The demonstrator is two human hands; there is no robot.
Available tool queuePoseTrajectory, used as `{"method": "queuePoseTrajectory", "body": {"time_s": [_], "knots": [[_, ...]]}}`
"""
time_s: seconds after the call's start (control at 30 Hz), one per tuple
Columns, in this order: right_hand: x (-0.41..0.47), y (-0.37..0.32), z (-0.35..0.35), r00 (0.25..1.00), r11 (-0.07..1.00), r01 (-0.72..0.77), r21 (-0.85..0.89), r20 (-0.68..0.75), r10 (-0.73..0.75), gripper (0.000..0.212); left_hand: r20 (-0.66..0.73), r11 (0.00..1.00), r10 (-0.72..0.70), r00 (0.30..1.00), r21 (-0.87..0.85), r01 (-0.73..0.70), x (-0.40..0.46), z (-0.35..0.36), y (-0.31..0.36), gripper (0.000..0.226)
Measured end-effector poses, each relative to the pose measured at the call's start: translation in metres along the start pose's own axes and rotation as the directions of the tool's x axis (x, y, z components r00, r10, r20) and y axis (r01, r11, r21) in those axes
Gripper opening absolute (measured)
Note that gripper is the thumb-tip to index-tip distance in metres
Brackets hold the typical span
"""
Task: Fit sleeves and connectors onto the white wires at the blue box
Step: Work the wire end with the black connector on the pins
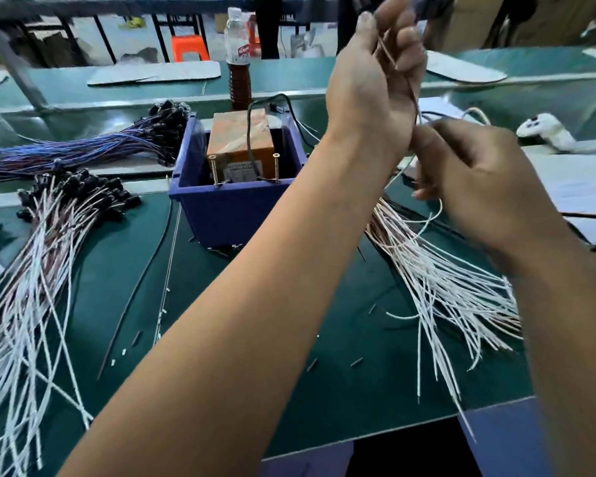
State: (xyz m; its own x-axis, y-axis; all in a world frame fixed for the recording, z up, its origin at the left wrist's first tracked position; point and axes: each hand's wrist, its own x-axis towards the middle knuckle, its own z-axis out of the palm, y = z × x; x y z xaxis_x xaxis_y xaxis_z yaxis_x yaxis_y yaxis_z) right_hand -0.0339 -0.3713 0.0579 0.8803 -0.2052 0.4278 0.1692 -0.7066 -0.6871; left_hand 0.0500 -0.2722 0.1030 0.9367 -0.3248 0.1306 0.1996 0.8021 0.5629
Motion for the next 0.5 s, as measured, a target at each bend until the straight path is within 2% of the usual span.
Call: {"method": "queuePoseTrajectory", "body": {"time_s": [0.1,0.17,0.23,0.3,0.4,0.47,0.5], "knots": [[0.008,-0.001,-0.009,0.995,1.000,0.010,0.008,-0.103,-0.010,0.035,-0.016,0.999,-0.031,0.999,-0.020,0.031,0.003,0.000,0.001,0.037],[0.012,-0.006,-0.018,0.990,0.986,-0.003,0.169,-0.139,0.027,0.034,-0.028,0.998,-0.062,0.998,0.021,0.063,0.002,0.000,0.001,0.032],[0.015,-0.013,-0.027,0.994,0.932,0.005,0.362,-0.107,0.036,0.035,-0.040,0.995,-0.059,0.997,0.078,0.062,0.006,0.000,-0.001,0.029],[0.018,-0.016,-0.035,0.998,0.918,0.006,0.397,-0.059,0.019,0.033,-0.037,0.990,-0.041,0.998,0.136,0.045,0.009,-0.001,-0.003,0.029],[0.023,-0.006,-0.049,0.991,0.973,-0.023,0.230,-0.123,0.052,0.025,-0.043,0.992,-0.053,0.998,0.112,0.057,0.016,-0.006,-0.010,0.034],[0.019,0.002,-0.055,0.985,0.999,-0.032,-0.035,-0.171,0.026,0.023,-0.130,0.974,-0.057,0.990,0.209,0.084,0.022,-0.015,-0.020,0.035],[0.015,0.006,-0.055,0.988,0.988,-0.049,-0.148,-0.152,0.026,0.025,-0.190,0.949,-0.036,0.981,0.300,0.092,0.023,-0.021,-0.027,0.035]]}}
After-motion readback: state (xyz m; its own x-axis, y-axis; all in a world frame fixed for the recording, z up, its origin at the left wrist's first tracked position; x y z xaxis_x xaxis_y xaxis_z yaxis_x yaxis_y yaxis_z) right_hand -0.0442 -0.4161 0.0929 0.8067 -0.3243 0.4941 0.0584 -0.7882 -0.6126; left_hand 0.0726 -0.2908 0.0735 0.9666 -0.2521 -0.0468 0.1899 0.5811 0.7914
